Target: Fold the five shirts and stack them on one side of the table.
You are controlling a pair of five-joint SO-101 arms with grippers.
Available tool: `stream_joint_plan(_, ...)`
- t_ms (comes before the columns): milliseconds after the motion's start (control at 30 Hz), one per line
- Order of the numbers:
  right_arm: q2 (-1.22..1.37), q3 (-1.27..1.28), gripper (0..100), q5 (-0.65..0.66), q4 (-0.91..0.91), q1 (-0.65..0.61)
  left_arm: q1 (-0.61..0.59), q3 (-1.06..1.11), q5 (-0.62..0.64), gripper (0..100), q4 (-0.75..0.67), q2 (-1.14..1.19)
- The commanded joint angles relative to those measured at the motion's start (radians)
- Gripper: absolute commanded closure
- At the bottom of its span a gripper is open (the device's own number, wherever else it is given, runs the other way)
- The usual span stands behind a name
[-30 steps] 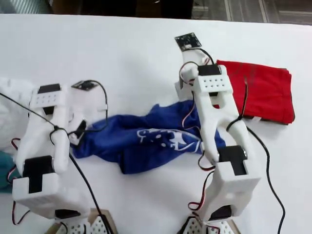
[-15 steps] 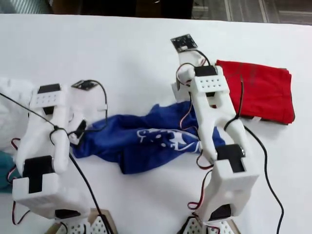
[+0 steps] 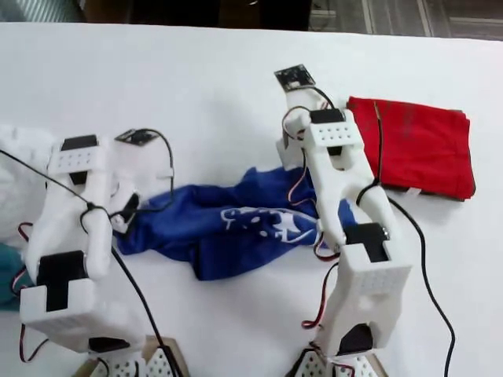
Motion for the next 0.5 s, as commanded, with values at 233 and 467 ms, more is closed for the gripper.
stream_joint_plan(233,-0.091,-0.043,97.8,0.003,0.008,0.007,0.006,-0.008,-0.009,97,-0.002,-0.008)
stream_joint_plan(467,-0.412,-0.034,97.8,0.008,0.039,0.018,0.011,-0.148,-0.002,97,0.077,-0.014)
